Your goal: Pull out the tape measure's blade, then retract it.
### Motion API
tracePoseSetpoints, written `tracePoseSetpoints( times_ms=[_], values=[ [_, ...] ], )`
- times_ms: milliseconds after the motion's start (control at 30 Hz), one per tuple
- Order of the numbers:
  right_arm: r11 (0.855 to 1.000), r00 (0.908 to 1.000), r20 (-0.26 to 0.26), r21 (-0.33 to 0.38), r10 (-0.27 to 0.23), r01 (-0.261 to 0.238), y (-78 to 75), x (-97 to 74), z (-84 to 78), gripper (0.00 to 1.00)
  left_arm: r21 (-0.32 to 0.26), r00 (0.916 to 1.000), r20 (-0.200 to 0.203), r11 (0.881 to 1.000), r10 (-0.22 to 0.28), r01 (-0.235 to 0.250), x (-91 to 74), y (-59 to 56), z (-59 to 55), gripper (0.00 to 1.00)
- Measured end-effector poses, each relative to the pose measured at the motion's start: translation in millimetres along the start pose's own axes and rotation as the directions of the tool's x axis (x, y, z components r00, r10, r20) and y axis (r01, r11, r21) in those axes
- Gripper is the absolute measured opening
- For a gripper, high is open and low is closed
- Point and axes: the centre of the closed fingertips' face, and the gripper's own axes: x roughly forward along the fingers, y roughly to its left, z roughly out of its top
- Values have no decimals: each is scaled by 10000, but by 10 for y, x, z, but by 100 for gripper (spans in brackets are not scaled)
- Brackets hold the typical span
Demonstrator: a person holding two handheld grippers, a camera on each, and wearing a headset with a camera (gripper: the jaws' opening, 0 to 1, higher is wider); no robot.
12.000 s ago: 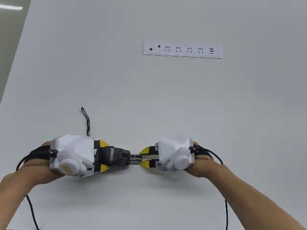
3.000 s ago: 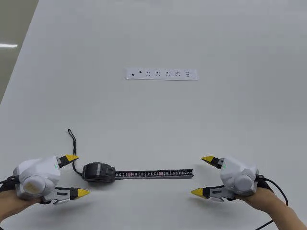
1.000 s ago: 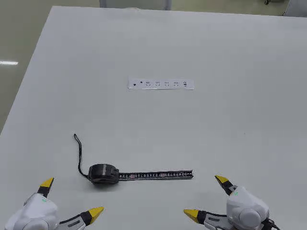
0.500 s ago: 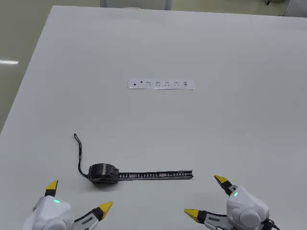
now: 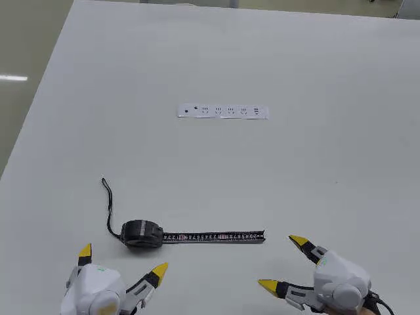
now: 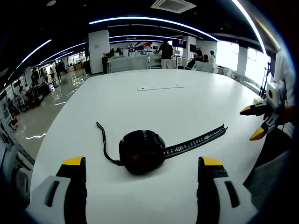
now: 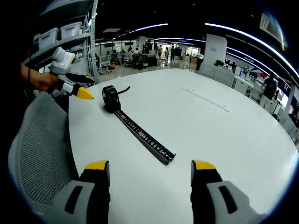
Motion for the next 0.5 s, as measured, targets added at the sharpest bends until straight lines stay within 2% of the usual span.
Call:
tracePoseSetpoints(
  times_ms=[167, 200, 267, 500],
  values=[
    [9964, 9986, 12, -669, 525, -523, -56, 31, 11, 70, -260, 9993, 237, 9993, 274, -268, 64, -13, 27, 99],
    [9935, 9978, -53, -928, 661, -663, -74, 41, 7, 70, -561, 9990, 266, 9979, 347, -331, 92, -3, 27, 99],
    [9883, 9955, -111, -1197, 938, -945, -86, 64, -6, 69, -754, 9983, 330, 9961, 487, -461, 126, 15, 32, 99],
    [9597, 9806, -216, -2018, 1951, -1954, -131, 145, 3, 63, -1070, 9967, 517, 9926, 630, -572, 280, -5, 46, 94]
  ],
)
